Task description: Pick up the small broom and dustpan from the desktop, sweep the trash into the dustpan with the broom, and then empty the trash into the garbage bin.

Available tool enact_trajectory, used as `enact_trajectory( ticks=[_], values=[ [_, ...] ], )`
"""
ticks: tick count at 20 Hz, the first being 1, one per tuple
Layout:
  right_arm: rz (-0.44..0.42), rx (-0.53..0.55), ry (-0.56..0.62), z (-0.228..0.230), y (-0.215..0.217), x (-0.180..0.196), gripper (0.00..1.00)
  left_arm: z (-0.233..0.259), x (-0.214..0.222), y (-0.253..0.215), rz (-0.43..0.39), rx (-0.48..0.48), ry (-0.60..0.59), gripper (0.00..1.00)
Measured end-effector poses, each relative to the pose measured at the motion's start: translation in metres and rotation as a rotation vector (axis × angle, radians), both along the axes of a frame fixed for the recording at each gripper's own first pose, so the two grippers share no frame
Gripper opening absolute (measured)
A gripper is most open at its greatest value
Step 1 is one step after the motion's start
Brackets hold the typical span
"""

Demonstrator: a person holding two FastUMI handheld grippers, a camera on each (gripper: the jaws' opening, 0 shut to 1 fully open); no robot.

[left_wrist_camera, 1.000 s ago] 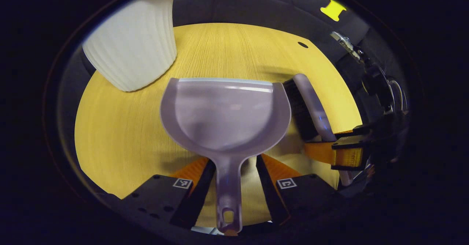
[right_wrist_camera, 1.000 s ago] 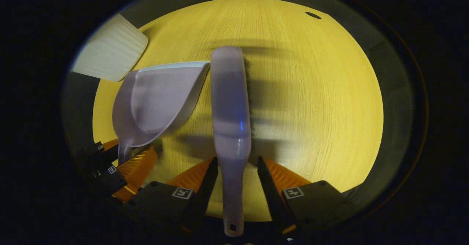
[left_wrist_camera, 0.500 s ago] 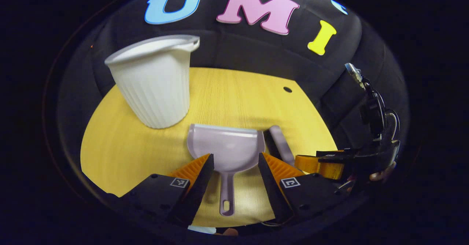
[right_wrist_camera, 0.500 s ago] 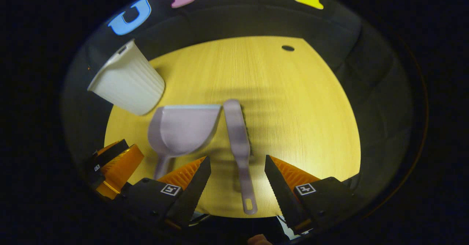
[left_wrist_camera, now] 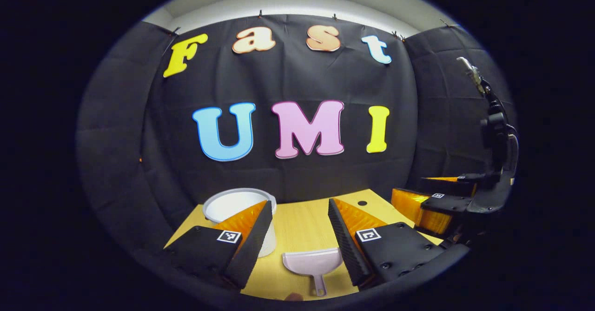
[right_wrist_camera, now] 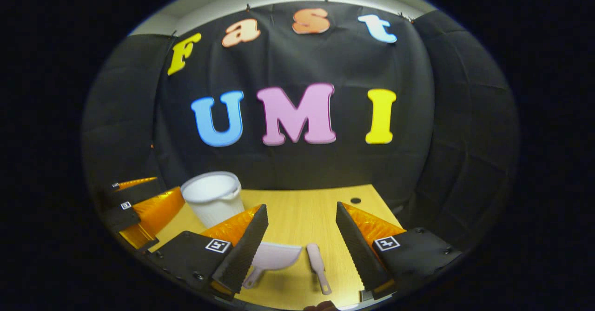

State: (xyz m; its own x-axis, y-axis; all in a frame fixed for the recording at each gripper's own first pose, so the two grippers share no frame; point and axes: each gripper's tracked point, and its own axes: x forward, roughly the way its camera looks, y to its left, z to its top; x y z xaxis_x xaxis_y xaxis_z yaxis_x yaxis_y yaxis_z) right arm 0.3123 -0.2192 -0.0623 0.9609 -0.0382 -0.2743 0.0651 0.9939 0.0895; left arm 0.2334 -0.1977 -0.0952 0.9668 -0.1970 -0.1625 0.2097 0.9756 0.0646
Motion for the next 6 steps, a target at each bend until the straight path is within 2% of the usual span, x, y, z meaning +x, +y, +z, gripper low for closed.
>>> enact_trajectory(
  ticks=[2,6],
  values=[
    [-0.009,-0.008,-0.054,0.01,-0.003,0.002,0.95,0.008,-0.01,0.003,-0.008,-0.021,-0.006,0.71],
    [-0.005,-0.03,-0.085,0.024,-0.002,0.001,0.95,0.001,-0.004,0.014,-0.005,-0.061,0.014,0.71]
  ],
)
